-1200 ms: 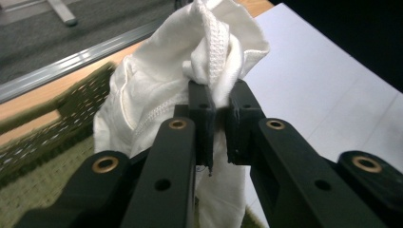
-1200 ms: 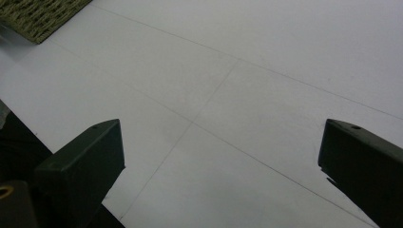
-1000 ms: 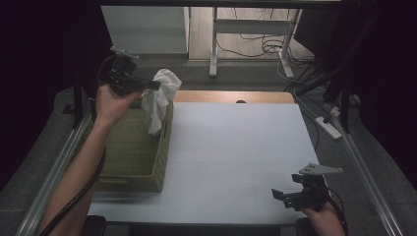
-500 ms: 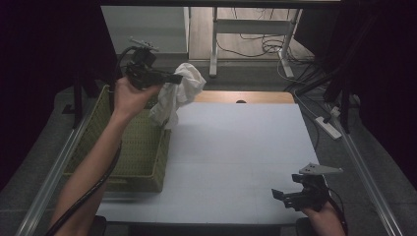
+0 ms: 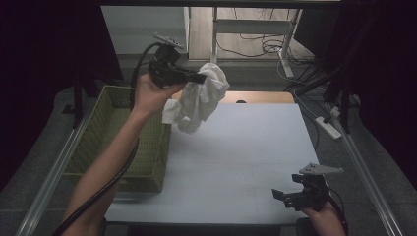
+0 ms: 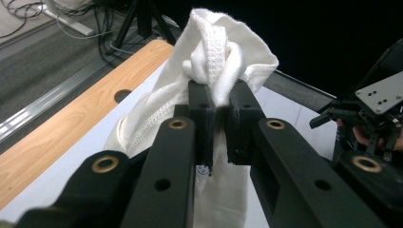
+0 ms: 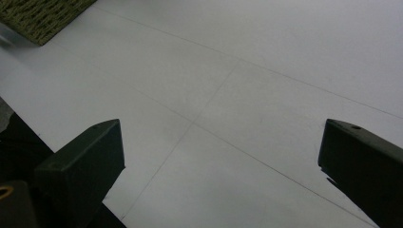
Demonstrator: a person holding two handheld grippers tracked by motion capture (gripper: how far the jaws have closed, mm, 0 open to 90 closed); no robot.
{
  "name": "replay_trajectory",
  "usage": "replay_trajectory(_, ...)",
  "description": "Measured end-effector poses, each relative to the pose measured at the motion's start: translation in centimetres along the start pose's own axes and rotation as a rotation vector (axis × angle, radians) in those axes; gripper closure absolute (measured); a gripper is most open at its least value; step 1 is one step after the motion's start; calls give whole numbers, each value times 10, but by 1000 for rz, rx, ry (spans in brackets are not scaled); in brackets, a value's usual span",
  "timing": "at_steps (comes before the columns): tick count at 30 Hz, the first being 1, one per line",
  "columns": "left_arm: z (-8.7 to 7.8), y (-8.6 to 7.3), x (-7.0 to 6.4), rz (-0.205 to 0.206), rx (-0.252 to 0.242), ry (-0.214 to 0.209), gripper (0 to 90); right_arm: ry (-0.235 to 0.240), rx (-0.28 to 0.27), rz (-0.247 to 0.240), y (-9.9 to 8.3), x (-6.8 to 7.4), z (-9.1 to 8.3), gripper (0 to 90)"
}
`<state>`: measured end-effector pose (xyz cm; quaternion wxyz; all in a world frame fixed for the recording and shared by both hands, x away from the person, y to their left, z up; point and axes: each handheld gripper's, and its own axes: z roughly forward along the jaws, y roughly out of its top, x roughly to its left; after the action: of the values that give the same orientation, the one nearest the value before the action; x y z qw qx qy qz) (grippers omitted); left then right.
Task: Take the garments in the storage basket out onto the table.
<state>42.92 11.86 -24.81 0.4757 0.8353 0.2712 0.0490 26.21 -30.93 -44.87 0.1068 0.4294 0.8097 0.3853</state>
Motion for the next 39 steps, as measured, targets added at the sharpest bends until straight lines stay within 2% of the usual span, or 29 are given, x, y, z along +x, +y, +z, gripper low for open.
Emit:
replay_trajectory(2,4,2,-3,11,6,-4,823,2,0,1,0,0,0,18)
replay_trajectory(13,29,9,-17,26,14,-80,823,4,-7,7,0,-1,-1,18)
replay_trajectory(16,35,12,-23,35,12,-111,823,5,-6,6,0,-1,-1,18)
replay_trajectory(29,57,21,-42,71,33,-194,823,9,-12,13,-1,-2,-2,18)
replay_trajectory(34,62,23,-49,92,44,-201,822,11,-17,17,-1,-2,-2,18)
replay_trajectory(39,68,21,-51,118,82,-158,822,12,-21,17,-1,-2,-2,18)
